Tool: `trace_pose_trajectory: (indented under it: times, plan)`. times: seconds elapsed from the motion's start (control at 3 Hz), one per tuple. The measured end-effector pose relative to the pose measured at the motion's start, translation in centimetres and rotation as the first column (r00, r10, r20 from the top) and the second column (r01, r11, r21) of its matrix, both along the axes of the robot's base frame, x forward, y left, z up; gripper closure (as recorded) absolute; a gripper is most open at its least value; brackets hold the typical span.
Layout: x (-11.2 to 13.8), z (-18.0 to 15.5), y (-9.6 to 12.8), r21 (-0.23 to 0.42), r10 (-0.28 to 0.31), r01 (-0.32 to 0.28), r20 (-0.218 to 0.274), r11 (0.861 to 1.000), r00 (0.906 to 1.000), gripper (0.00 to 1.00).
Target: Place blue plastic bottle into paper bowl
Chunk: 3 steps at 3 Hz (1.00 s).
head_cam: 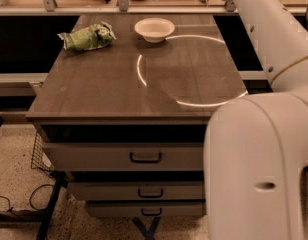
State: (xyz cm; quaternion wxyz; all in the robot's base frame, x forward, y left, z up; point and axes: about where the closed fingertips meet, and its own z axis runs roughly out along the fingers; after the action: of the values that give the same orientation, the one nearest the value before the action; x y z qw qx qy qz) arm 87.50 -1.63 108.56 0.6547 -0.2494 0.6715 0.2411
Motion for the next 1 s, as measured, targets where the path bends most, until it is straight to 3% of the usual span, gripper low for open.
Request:
trace_pose_trajectory:
  times: [0.33, 0.67, 1.0]
  plan:
    - [3.5, -2.9, -1.7, -0.081, -0.096, 0.091, -0.059, 0.993, 0.9936, 1.00]
    - [3.5, -2.9, -1.6, -0.080, -0.095, 0.090, -0.059, 0.993, 0.9938, 1.00]
    - [4.9, -3.9, -0.6, -0.039, -0.101, 0.099, -0.032, 0.994, 0.9944, 1.00]
